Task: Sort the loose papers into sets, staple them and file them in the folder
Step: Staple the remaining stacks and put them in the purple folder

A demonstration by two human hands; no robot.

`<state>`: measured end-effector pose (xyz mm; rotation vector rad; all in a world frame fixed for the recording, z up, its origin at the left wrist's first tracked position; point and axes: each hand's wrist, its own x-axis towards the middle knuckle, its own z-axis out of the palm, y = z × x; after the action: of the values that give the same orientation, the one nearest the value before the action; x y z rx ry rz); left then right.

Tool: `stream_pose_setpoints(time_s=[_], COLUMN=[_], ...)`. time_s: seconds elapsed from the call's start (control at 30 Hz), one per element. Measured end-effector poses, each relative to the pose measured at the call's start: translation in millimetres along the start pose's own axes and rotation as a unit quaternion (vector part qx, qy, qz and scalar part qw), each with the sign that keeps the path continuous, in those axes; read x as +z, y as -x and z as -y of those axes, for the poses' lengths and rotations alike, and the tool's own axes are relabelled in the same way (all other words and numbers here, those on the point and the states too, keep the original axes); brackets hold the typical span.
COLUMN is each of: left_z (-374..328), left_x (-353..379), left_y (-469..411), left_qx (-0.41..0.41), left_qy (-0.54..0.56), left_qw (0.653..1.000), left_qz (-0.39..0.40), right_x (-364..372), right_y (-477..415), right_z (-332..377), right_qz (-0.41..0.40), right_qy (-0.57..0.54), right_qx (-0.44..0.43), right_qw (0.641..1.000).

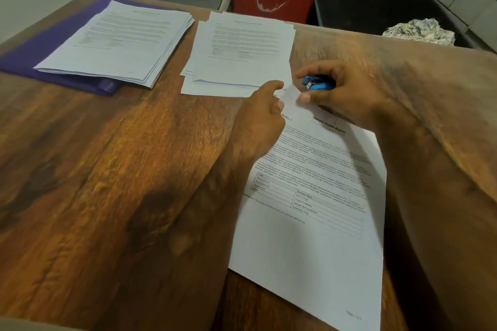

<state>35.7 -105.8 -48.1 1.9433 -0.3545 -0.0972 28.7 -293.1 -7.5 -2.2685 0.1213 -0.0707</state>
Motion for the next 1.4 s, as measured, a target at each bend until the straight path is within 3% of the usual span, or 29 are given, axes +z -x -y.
stream_pose_setpoints(time_s=[0.13, 0.3, 0.47, 0.63, 0.83, 1.03, 1.1, 1.2, 1.33, 1.4], left_z=[-1, 2, 2, 1, -6, -18, -21, -19, -12, -7], left_x=[2, 4, 6, 4, -6, -45, -70, -106, -155, -179], left_y=[-1, -4, -6, -4, 0, 1, 2, 0, -1, 1], left_qx=[0.005, 0.008, 0.018, 0.010, 0.003, -0.013, -0.019, -0.041, -0.072, -0.078], left_qy=[-0.030, -0.012, 0.000, 0.059, 0.160, 0.223, 0.220, 0.236, 0.228, 0.203], left_qw=[1.000, 1.000, 1.000, 0.998, 0.986, 0.970, 0.966, 0.952, 0.930, 0.920], left_qz=[-0.005, 0.003, -0.005, -0.013, -0.037, -0.098, -0.133, -0.191, -0.281, -0.327], right_x=[-2, 9, 12, 8, -17, -26, -22, -6, 27, 46], right_y=[-8, -17, -13, 1, 31, 46, 50, 56, 62, 63], right_z=[-16, -32, -29, -11, 9, 28, 42, 57, 72, 78], right_qz=[-0.102, -0.119, -0.099, -0.170, -0.186, -0.188, -0.145, -0.055, 0.106, 0.139], right_qy=[-0.017, 0.025, 0.034, 0.078, 0.160, 0.104, -0.036, -0.182, -0.235, -0.231], right_qx=[0.058, 0.091, 0.083, 0.056, 0.037, -0.013, 0.023, 0.099, 0.124, 0.125], right_qw=[0.993, 0.988, 0.991, 0.981, 0.969, 0.977, 0.988, 0.977, 0.958, 0.955])
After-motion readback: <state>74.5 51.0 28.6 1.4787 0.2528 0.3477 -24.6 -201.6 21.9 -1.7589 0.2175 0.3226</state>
